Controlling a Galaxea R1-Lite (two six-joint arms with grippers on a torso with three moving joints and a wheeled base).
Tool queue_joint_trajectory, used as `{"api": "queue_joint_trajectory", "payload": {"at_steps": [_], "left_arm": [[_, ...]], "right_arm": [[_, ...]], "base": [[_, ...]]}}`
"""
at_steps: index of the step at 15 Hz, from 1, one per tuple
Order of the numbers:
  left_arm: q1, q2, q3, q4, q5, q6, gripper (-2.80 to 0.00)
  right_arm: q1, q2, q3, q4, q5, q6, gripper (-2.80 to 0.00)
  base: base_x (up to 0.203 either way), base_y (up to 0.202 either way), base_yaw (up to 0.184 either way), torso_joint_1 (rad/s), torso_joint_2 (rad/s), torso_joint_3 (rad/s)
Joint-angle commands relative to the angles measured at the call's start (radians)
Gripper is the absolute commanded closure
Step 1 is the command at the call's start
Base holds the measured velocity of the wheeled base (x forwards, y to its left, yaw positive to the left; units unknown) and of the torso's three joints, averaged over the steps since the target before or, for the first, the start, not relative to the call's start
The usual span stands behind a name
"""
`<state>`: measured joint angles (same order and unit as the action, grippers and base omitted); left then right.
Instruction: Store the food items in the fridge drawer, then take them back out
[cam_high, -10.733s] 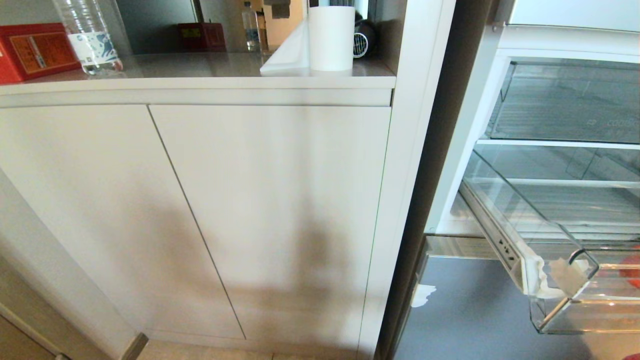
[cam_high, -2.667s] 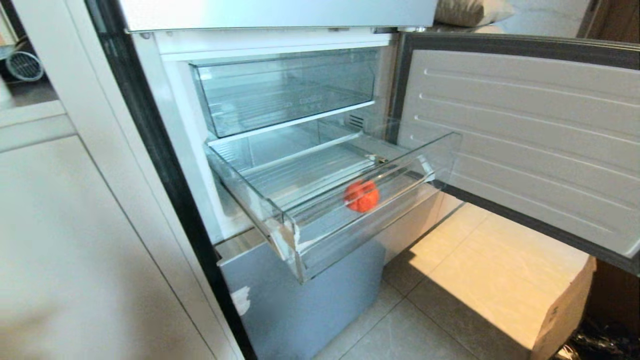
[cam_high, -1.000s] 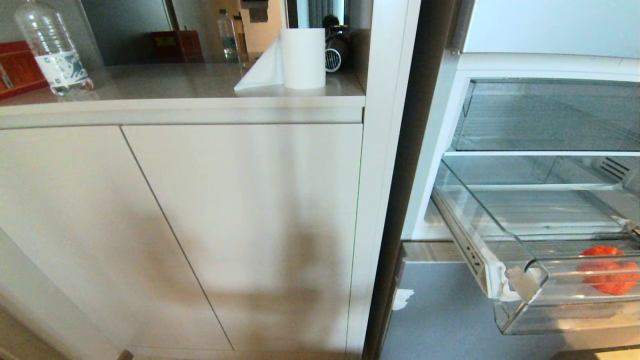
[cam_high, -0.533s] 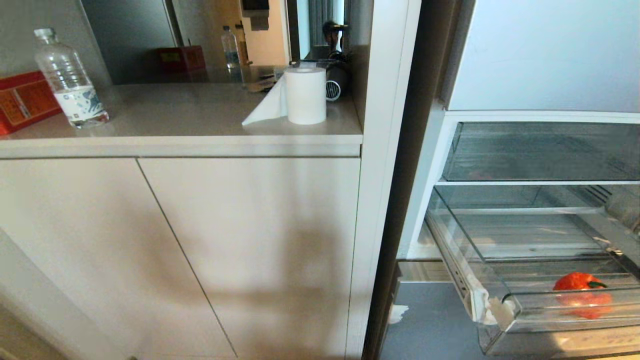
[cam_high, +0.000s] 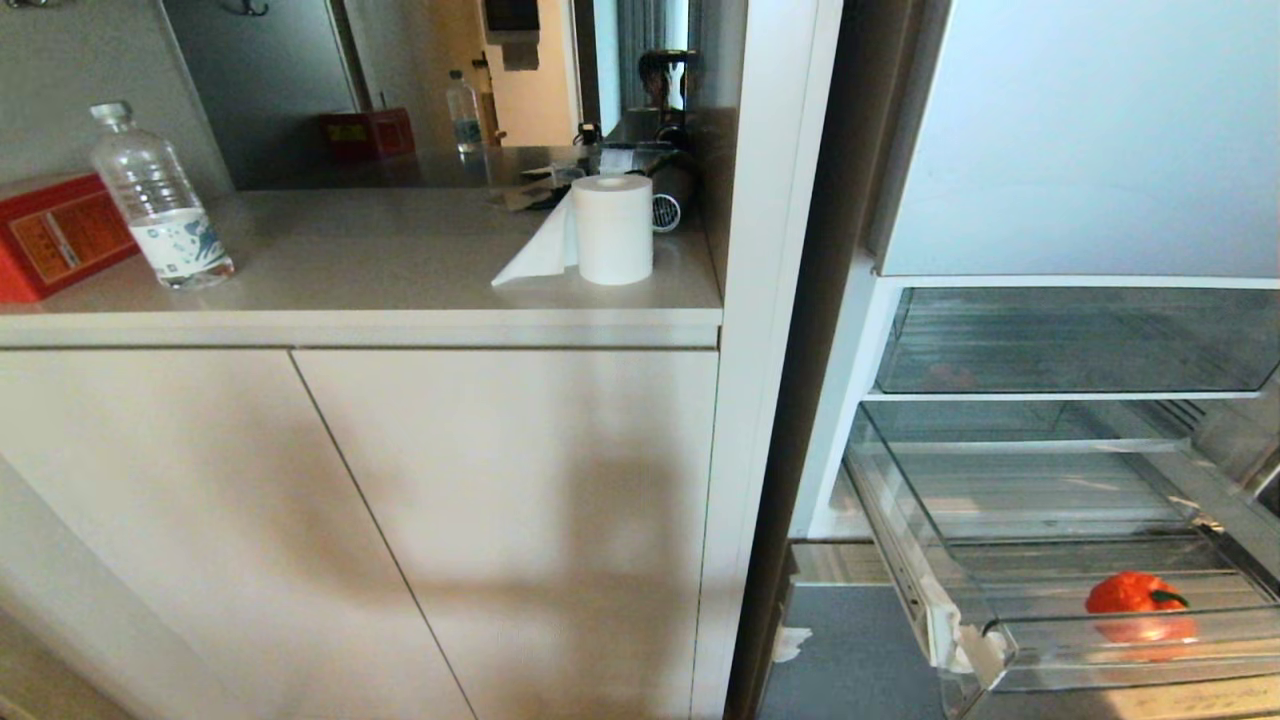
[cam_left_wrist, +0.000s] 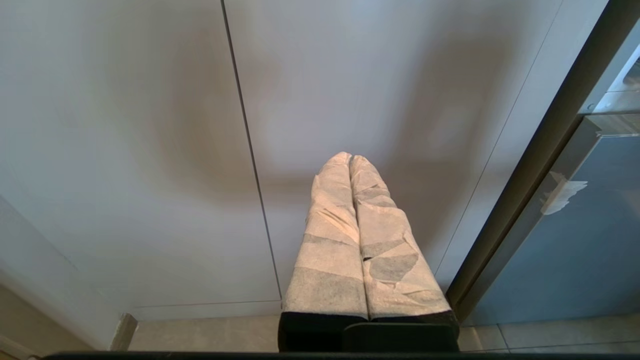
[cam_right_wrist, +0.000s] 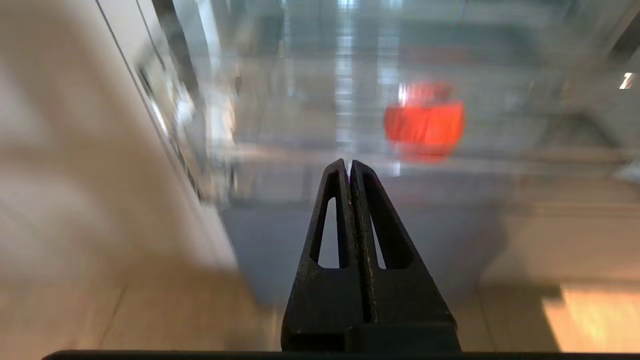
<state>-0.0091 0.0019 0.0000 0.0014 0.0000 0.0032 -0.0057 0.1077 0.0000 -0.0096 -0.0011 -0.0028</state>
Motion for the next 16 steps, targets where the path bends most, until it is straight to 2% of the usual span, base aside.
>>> {"api": "queue_joint_trajectory", "payload": {"at_steps": [1, 3, 5, 7, 10, 13, 16], "left_arm": [[0.0, 0.001, 0.0, 0.0, 0.0, 0.0, 0.0], [0.0, 0.001, 0.0, 0.0, 0.0, 0.0, 0.0], [0.0, 0.001, 0.0, 0.0, 0.0, 0.0, 0.0], [0.0, 0.001, 0.0, 0.0, 0.0, 0.0, 0.0], [0.0, 0.001, 0.0, 0.0, 0.0, 0.0, 0.0], [0.0, 0.001, 0.0, 0.0, 0.0, 0.0, 0.0], [0.0, 0.001, 0.0, 0.0, 0.0, 0.0, 0.0]], "right_arm": [[0.002, 0.222, -0.003, -0.074, -0.003, -0.013, 0.0], [-0.001, 0.384, -0.049, -0.188, -0.049, -0.035, 0.0], [-0.006, 0.529, -0.23, -0.181, -0.099, -0.046, 0.0], [-0.013, 0.698, -0.486, -0.035, -0.123, -0.05, 0.0], [-0.02, 1.009, -0.75, 0.154, -0.175, -0.05, 0.0], [-0.023, 1.303, -0.925, 0.239, -0.297, -0.051, 0.0], [-0.032, 1.476, -0.999, 0.277, -0.368, -0.05, 0.0]], "base": [[0.0, 0.0, 0.0, 0.0, 0.0, 0.0], [0.0, 0.0, 0.0, 0.0, 0.0, 0.0], [0.0, 0.0, 0.0, 0.0, 0.0, 0.0], [0.0, 0.0, 0.0, 0.0, 0.0, 0.0], [0.0, 0.0, 0.0, 0.0, 0.0, 0.0], [0.0, 0.0, 0.0, 0.0, 0.0, 0.0], [0.0, 0.0, 0.0, 0.0, 0.0, 0.0]]}}
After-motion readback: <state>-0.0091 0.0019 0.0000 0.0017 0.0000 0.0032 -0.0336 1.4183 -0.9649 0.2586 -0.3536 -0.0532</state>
